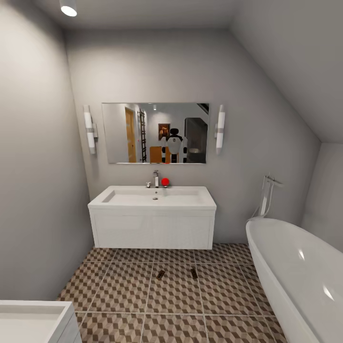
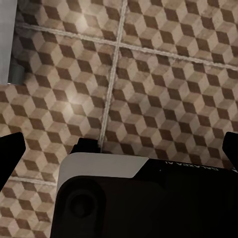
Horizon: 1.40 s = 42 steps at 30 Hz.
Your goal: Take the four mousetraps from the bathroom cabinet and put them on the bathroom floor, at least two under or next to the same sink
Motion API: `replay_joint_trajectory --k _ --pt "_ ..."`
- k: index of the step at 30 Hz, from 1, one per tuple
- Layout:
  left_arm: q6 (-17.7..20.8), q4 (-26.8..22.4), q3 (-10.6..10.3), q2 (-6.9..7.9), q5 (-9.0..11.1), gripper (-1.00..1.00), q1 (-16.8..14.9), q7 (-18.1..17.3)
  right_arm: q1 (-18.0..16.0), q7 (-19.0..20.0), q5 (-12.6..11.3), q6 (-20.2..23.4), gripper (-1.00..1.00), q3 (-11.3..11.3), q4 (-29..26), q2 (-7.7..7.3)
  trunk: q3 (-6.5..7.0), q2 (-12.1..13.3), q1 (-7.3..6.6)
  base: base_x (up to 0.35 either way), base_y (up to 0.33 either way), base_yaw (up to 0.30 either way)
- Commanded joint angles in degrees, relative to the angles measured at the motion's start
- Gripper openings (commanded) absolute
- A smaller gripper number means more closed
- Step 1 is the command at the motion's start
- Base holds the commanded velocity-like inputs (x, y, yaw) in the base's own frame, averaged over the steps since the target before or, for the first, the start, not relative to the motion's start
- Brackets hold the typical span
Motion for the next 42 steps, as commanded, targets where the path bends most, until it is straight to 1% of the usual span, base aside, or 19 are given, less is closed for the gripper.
replay_joint_trajectory --k 1,11,16,42 --pt "-0.2 0.0 -0.5 -0.02 0.5 1.00 0.0 0.1 -0.1 -0.3 0.5 -0.3 1.00 -0.1 0.2 0.01 -0.08 -0.1 0.00 0.000 0.000 0.000" --pt "-0.3 0.1 -0.5 0.01 0.5 1.00 0.0 0.1 -0.1 -0.3 0.5 -0.2 1.00 -0.2 0.2 0.05 -0.08 -0.1 0.00 0.000 0.000 0.008" --pt "-0.4 0.1 -0.5 0.01 0.5 1.00 0.0 0.1 -0.1 -0.3 0.4 -0.2 1.00 -0.2 0.2 0.05 -0.08 -0.1 0.00 0.000 0.000 0.146" --pt "-0.6 0.1 -0.5 0.02 0.5 1.00 0.0 0.0 -0.1 -0.3 0.5 -0.3 1.00 -0.2 0.2 -0.12 -0.08 -0.1 0.00 0.000 0.000 0.259"
